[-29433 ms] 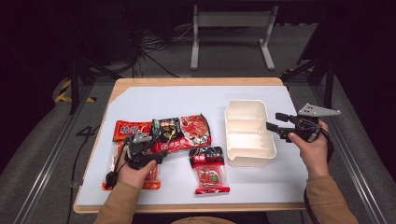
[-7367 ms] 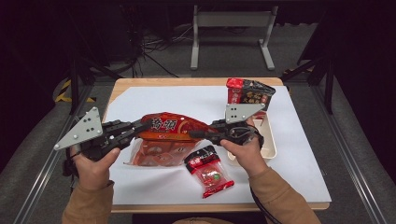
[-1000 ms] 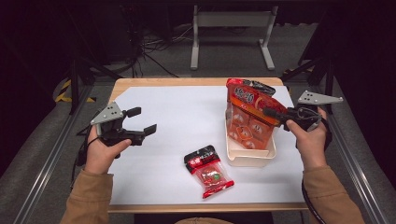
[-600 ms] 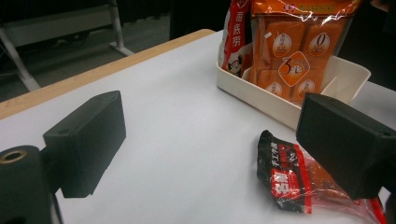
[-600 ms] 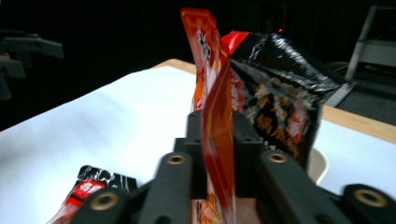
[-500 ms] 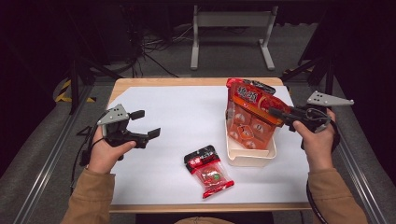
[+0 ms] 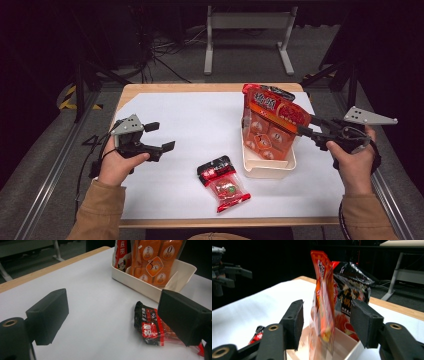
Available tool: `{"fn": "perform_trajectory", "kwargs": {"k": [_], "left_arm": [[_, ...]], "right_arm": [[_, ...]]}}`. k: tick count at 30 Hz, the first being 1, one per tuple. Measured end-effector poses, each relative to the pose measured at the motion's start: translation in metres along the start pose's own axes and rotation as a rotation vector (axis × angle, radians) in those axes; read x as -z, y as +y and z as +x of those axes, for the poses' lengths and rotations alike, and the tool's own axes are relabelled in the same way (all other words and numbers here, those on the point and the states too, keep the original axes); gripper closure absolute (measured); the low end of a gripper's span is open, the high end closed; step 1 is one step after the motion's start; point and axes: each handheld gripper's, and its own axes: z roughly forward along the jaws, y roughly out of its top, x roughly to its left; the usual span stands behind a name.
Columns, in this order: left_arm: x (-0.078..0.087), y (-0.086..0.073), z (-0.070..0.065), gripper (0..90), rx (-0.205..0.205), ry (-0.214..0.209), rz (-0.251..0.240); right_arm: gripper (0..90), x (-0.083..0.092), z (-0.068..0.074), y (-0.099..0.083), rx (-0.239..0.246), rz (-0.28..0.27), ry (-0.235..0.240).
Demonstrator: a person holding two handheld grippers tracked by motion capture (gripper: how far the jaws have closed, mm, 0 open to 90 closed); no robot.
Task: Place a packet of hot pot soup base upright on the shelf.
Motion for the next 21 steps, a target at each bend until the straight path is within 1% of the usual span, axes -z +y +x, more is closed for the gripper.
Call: {"fn": "perform_trajectory", "kwargs": {"k": [2,4,5,6,8,9,12,15,18,21], "left_arm": [[-0.001,-0.001,-0.002,11.9,0.016,-0.010,0.009],[-0.002,-0.001,-0.002,12.7,0.007,-0.012,0.019],[-0.002,-0.002,-0.002,13.0,0.014,-0.014,0.024],[-0.003,-0.002,-0.001,13.6,0.004,-0.012,0.022],[-0.005,-0.003,-0.003,14.0,0.011,-0.016,0.032],[-0.005,-0.003,-0.003,14.0,0.011,-0.016,0.032],[-0.008,-0.004,-0.004,13.9,0.002,-0.014,0.041],[-0.011,-0.005,-0.005,13.9,0.008,-0.026,0.044],[-0.016,-0.007,-0.007,14.0,0.002,-0.028,0.060],[-0.022,-0.010,-0.009,14.6,-0.004,-0.038,0.080]], "right_arm": [[42.4,0.004,0.001,-0.001,0.012,0.004,-0.008],[39.8,0.006,0.003,-0.003,0.022,0.015,-0.017],[38.9,0.008,0.004,-0.004,0.027,0.019,-0.023],[38.4,0.008,0.004,-0.005,0.030,0.025,-0.025],[37.2,0.009,0.005,-0.007,0.034,0.040,-0.040],[37.2,0.009,0.005,-0.007,0.034,0.040,-0.040],[36.3,0.009,0.004,-0.012,0.048,0.072,-0.073],[36.2,0.011,0.003,-0.016,0.042,0.069,-0.072],[35.8,0.012,0.002,-0.018,0.041,0.081,-0.080],[34.6,0.012,0.001,-0.021,0.050,0.094,-0.099]]}}
